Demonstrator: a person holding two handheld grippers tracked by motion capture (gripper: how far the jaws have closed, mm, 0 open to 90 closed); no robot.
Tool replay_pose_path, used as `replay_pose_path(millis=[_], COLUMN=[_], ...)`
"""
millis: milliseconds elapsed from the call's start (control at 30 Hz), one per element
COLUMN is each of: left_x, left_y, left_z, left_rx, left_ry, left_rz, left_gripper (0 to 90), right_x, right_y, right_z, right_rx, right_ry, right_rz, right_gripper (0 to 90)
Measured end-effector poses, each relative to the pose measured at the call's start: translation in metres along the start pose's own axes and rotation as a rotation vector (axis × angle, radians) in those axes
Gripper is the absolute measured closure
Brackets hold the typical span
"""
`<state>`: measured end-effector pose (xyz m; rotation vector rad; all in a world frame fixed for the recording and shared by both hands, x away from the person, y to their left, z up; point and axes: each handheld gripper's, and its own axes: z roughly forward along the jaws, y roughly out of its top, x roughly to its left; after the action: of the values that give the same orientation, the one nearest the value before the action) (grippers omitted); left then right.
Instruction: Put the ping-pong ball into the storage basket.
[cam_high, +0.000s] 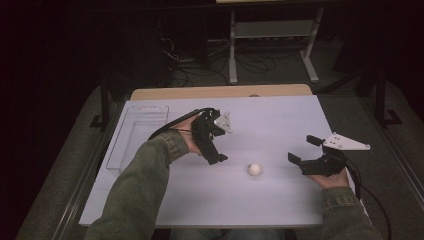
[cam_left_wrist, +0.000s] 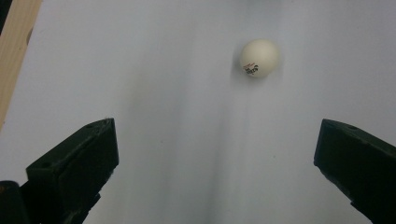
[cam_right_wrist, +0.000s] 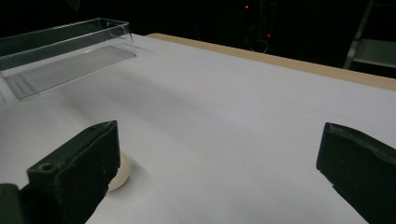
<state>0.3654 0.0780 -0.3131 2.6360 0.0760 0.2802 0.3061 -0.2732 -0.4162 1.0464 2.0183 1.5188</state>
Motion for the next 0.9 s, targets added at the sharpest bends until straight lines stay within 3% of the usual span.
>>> replay_pose_path(millis=[400, 900], left_x=[0.001, -0.003], left_y=[0.009, 0.020], left_z=[0.008, 0.019], left_rx=[0.018, 0.006], left_ry=[-0.020, -0.040], left_rz=[0.010, 0.029], left_gripper=[0.0, 0.0], right_x=[0.000, -0.001], right_y=[0.000, -0.001], right_z=[-0.002, -0.002], right_rx=[-0.001, -0.004], right_ry=[-0.002, -0.001], right_rz=[-0.002, 0.001], right_gripper=[0.0, 0.0])
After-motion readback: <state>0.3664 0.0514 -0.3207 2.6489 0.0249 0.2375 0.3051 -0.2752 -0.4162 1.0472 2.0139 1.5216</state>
